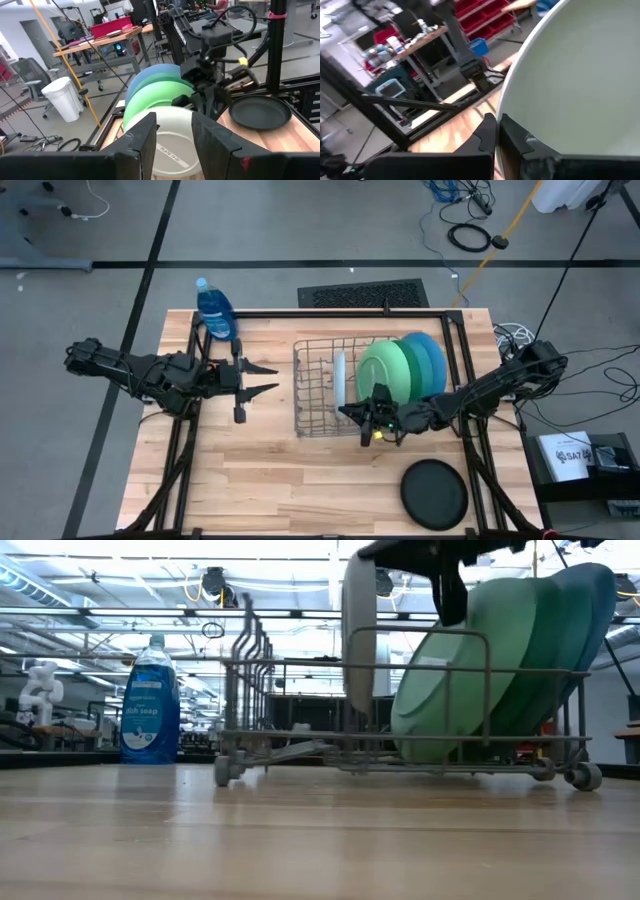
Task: Sort dishes
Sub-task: Put the white plate into the dish rack
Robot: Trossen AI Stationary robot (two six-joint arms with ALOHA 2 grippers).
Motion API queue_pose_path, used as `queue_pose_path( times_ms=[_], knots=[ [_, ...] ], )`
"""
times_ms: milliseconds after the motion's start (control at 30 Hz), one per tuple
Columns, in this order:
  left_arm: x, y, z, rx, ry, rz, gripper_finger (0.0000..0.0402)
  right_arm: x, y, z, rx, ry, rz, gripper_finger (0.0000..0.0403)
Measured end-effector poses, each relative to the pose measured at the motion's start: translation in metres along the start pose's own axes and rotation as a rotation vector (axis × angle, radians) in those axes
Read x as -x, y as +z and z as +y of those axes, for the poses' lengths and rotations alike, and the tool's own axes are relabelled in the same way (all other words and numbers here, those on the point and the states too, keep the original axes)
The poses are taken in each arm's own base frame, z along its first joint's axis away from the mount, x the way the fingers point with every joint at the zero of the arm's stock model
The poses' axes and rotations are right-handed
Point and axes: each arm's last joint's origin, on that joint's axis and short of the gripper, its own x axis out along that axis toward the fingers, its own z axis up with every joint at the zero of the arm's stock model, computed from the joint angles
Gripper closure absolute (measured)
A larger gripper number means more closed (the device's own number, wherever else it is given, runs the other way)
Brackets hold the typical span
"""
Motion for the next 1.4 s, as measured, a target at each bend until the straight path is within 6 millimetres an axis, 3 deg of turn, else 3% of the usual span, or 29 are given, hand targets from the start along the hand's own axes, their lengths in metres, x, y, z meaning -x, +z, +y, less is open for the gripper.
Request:
queue_pose_path(
  times_ms=[333, 767, 1233, 1400],
  knots=[
    [-0.001, -0.001, 0.0, -0.005, -0.002, 0.01, 0.0275, 0.0, -0.004, -0.003, -0.007, -0.012, 0.03, 0.0402],
    [-0.001, -0.002, -0.001, -0.011, -0.005, 0.023, 0.0275, -0.012, 0.006, -0.018, -0.045, 0.031, 0.086, 0.0402],
    [-0.001, -0.003, -0.001, -0.014, -0.006, 0.029, 0.0275, -0.019, 0.012, -0.031, -0.219, -0.009, 0.119, 0.0403],
    [-0.001, -0.003, -0.001, -0.014, -0.007, 0.03, 0.0275, -0.019, 0.012, -0.031, -0.29, -0.012, 0.117, 0.0382]
  ],
)
